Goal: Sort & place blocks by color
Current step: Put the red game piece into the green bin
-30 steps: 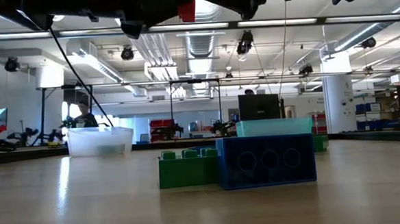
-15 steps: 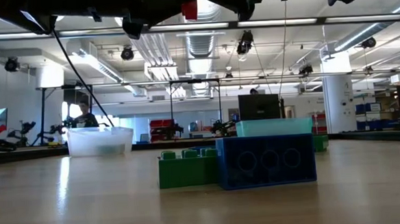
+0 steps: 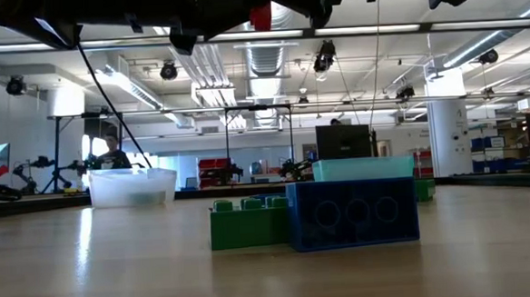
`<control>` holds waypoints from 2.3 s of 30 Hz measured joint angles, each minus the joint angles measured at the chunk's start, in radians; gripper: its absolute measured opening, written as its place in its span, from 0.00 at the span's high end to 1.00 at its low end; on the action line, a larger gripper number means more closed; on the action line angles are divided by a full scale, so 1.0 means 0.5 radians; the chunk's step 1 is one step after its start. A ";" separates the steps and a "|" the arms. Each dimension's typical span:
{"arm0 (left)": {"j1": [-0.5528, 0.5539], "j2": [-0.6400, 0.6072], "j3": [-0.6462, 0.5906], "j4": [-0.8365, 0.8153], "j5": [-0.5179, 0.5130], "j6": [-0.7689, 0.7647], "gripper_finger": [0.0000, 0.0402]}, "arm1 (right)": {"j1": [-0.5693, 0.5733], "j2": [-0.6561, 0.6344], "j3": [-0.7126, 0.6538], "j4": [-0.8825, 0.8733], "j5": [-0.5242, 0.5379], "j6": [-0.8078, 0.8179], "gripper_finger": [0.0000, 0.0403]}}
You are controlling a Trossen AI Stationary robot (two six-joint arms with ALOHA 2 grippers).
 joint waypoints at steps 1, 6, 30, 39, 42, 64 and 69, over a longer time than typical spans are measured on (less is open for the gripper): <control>0.000 -0.002 0.000 0.000 0.000 0.000 0.69 | 0.000 0.000 0.000 0.001 -0.003 0.001 0.49; 0.000 -0.004 -0.002 0.000 0.001 0.006 0.68 | -0.001 -0.001 0.000 0.000 -0.058 0.015 0.64; 0.014 -0.006 -0.020 -0.026 -0.007 -0.167 0.43 | -0.002 -0.004 0.000 -0.036 -0.053 -0.003 0.69; 0.035 -0.146 -0.075 -0.193 -0.068 -0.071 0.30 | -0.003 -0.169 0.060 -0.607 0.492 0.103 0.69; 0.056 -0.258 -0.084 -0.379 -0.128 0.018 0.30 | -0.041 -0.232 0.181 -1.148 0.875 0.263 0.69; 0.419 -0.591 -0.088 -0.761 -0.183 0.318 0.29 | -1.470 -0.067 0.439 -2.463 0.835 0.754 0.69; 0.569 -0.588 -0.088 -0.765 -0.172 0.317 0.29 | -1.620 0.051 0.376 -2.424 0.610 0.802 0.69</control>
